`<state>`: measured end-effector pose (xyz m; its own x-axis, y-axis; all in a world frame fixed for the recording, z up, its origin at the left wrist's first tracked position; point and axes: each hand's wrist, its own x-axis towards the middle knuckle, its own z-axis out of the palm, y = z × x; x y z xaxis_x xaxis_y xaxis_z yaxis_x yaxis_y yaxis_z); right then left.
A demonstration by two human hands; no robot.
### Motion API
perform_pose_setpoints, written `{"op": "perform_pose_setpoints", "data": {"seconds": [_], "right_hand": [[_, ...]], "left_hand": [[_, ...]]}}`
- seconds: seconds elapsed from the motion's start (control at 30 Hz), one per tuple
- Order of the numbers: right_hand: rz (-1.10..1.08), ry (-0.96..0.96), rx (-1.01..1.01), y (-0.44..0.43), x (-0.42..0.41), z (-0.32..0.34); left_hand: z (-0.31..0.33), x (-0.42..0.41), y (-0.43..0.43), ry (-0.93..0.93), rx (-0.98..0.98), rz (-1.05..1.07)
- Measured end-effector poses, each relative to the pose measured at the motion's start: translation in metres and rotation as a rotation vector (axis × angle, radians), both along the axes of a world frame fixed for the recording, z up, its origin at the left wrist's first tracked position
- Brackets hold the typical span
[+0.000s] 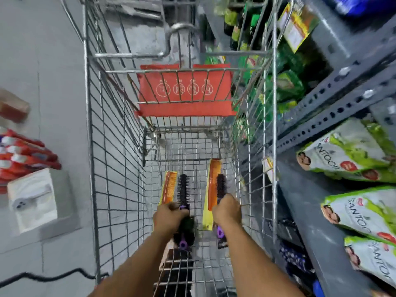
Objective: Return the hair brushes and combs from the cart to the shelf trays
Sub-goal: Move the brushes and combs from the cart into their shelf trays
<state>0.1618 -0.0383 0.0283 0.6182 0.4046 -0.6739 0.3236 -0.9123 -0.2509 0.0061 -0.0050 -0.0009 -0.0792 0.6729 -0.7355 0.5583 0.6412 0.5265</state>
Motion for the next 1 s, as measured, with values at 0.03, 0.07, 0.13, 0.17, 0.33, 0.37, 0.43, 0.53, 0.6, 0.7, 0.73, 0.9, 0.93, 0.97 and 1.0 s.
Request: {"op": "perform_pose_setpoints", "data": {"seconds": [0.03, 0.07, 0.13, 0.17, 0.33, 0.37, 0.43, 0.53, 0.6, 0.7, 0.73, 0.9, 0.93, 0.97, 1.0], "right_hand": [[-0.022, 0.031, 0.041, 0.0, 0.0, 0.008], [-0.049, 0.066, 0.088, 0.0, 0.0, 0.02], [-0.095, 0.126, 0.185, 0.003, -0.002, 0.042], [-0.098, 0.148, 0.237, 0.003, -0.003, 0.057], [-0.096, 0.285, 0.546, -0.014, -0.004, 0.139], [-0.1, 0.313, 0.61, -0.019, -0.002, 0.155], [-0.119, 0.336, 0.72, -0.036, 0.006, 0.191], [-0.207, 0.359, 0.897, -0.076, 0.027, 0.241], [-0.247, 0.333, 0.963, -0.11, 0.046, 0.271], [-0.303, 0.26, 1.097, -0.161, 0.068, 0.307], [-0.318, 0.232, 1.131, -0.181, 0.075, 0.32], [-0.515, 0.067, 1.177, -0.282, 0.103, 0.368], [-0.557, 0.041, 1.184, -0.298, 0.106, 0.375], [-0.585, 0.014, 1.189, -0.313, 0.11, 0.379], [-0.638, -0.024, 1.204, -0.335, 0.115, 0.385]], "left_hand": [[0.008, -0.004, 0.001, -0.011, 0.024, 0.021], [0.02, -0.009, 0.001, -0.023, 0.052, 0.041], [0.042, -0.016, 0.004, -0.09, 0.088, 0.077], [0.059, -0.018, 0.004, -0.141, 0.107, 0.1], [0.154, -0.024, 0.004, -0.26, 0.338, 0.097], [0.174, -0.022, 0.004, -0.299, 0.373, 0.083], [0.217, -0.013, -0.002, -0.355, 0.444, 0.026], [0.275, 0.01, -0.017, -0.44, 0.513, -0.071], [0.307, 0.034, -0.032, -0.516, 0.499, -0.146], [0.342, 0.072, -0.06, -0.607, 0.48, -0.294], [0.352, 0.087, -0.072, -0.628, 0.478, -0.336], [0.387, 0.169, -0.144, -0.788, 0.361, -0.53], [0.392, 0.183, -0.158, -0.806, 0.349, -0.565], [0.396, 0.195, -0.171, -0.828, 0.342, -0.593], [0.4, 0.213, -0.19, -0.857, 0.321, -0.629]]}}
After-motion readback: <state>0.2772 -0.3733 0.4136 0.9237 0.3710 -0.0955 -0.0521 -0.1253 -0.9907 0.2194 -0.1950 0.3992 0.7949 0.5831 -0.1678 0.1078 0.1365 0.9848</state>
